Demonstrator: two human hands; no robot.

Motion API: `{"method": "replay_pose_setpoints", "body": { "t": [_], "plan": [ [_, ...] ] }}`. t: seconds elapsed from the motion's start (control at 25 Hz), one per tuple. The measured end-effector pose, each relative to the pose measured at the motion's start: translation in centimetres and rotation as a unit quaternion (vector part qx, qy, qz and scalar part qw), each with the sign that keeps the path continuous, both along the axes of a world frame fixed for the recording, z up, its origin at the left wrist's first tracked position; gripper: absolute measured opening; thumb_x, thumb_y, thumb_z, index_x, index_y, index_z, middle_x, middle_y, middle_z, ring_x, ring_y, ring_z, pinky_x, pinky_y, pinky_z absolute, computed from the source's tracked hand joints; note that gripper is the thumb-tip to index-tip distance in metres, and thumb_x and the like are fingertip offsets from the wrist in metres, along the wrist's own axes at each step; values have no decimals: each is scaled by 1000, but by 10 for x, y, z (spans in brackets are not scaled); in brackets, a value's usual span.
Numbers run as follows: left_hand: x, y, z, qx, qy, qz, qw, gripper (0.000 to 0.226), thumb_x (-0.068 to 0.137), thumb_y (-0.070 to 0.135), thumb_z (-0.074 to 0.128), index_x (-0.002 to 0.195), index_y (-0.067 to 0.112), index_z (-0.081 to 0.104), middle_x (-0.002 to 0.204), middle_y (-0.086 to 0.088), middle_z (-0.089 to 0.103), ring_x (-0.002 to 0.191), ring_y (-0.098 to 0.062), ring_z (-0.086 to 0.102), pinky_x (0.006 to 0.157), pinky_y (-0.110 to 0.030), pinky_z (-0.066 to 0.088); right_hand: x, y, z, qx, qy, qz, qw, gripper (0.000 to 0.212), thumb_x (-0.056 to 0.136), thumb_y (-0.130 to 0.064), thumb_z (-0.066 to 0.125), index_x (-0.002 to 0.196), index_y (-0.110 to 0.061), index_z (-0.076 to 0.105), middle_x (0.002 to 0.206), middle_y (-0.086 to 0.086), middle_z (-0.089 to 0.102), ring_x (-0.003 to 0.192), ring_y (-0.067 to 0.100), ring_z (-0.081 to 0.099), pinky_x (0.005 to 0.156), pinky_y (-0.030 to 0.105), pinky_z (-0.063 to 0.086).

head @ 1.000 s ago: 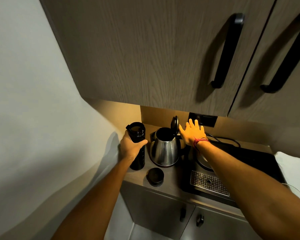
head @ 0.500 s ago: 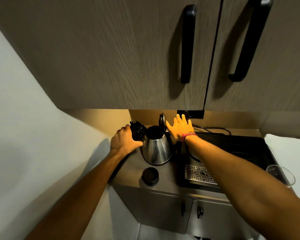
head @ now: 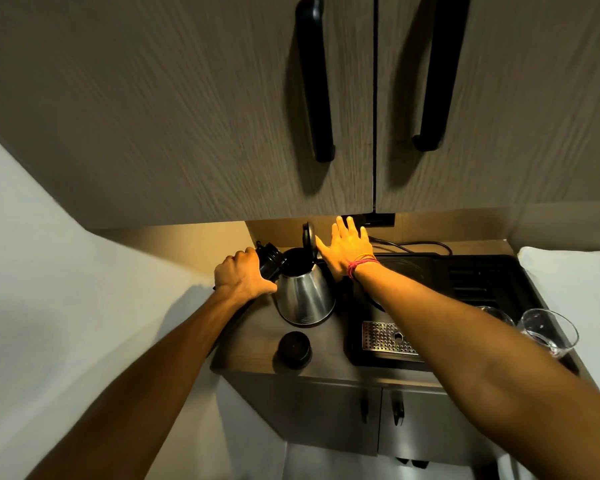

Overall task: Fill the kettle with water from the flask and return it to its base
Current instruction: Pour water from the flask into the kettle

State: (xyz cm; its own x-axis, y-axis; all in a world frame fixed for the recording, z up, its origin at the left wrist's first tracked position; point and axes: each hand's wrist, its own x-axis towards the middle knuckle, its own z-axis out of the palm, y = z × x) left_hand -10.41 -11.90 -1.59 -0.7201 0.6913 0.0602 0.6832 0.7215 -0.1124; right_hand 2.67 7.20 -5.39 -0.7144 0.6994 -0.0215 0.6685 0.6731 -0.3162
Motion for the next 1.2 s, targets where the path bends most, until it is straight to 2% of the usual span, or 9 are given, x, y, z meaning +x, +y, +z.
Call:
{"method": "replay_pose_setpoints", "body": {
  "t": [0.12,0.28,0.4,0.92,1.2],
  "plan": [
    [1,1,1,-29,-5,3,1000,78,59,60,74,118,14,50,112,-8,63,100,-28,62,72,-35,47,0,0,0,1,-1,4,1000,90,91,-70,9,156,-9,13,167,8,3,154,27,-2,125,50,2],
    [4,3,2,-61,-17,18,998,74,57,57,75,113,17,51,94,-2,54,83,-23,55,65,-33,45,1,0,-2,-4,5,3,1000,90,91,-71,9,156,-9,14,167,8,4,154,26,-2,125,50,2],
    [3,4,1,-68,-16,22,997,71,54,57,75,109,18,51,89,-1,53,78,-22,53,63,-33,43,0,0,-1,-4,8,2,1000,91,90,-71,9,156,-9,15,167,8,5,154,27,-1,125,50,3],
    [1,5,3,-85,-6,19,996,71,55,59,75,109,19,50,92,-2,54,80,-22,55,64,-33,46,2,-1,-3,-10,15,-1,1000,94,88,-72,7,155,-7,18,167,9,8,154,26,1,124,50,5],
    [2,6,2,-59,-6,14,998,75,57,59,74,115,17,50,99,-4,58,87,-24,58,64,-34,45,2,1,-3,-8,8,3,1000,92,90,-71,9,156,-7,18,167,9,7,154,27,1,124,50,5]
  ]
}}
